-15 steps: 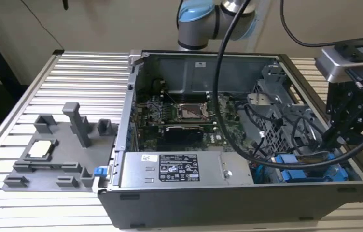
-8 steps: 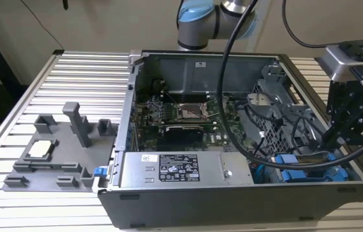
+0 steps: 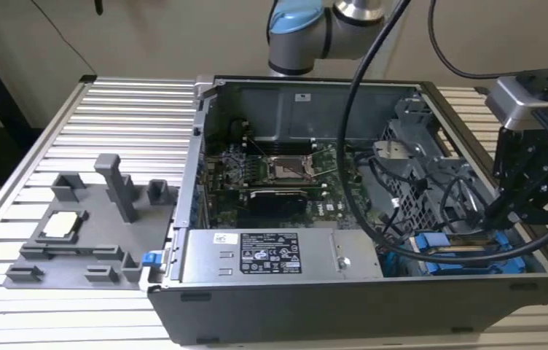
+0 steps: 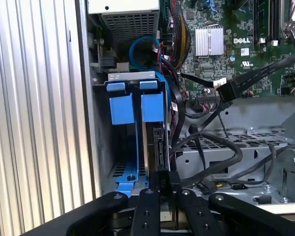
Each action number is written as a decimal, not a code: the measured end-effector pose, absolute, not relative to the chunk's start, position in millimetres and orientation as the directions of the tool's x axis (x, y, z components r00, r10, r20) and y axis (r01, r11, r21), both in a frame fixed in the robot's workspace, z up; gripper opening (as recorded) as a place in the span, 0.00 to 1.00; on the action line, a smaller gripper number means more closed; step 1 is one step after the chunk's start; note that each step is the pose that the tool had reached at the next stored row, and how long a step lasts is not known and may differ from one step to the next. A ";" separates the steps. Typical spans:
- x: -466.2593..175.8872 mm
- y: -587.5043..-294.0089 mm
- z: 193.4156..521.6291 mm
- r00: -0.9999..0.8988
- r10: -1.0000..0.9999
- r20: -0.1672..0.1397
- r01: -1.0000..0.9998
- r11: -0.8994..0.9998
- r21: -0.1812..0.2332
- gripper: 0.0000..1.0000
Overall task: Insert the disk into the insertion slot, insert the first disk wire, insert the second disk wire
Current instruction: 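Insert the first disk wire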
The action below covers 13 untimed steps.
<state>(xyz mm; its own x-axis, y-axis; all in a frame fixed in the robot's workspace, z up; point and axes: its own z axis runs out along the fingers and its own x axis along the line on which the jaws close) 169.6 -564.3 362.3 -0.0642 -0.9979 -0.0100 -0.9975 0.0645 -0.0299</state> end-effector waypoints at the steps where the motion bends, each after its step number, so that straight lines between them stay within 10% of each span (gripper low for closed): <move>1: 169.8 -564.4 361.4 -0.064 -0.998 -0.010 -0.998 0.065 -0.026 0.19; 13: 171.6 -564.5 348.7 -0.065 -0.998 -0.008 -0.998 0.065 0.005 0.19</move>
<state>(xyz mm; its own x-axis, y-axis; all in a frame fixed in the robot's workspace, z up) 171.6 -564.5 348.7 -0.0646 -0.9979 -0.0080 -0.9979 0.0646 0.0053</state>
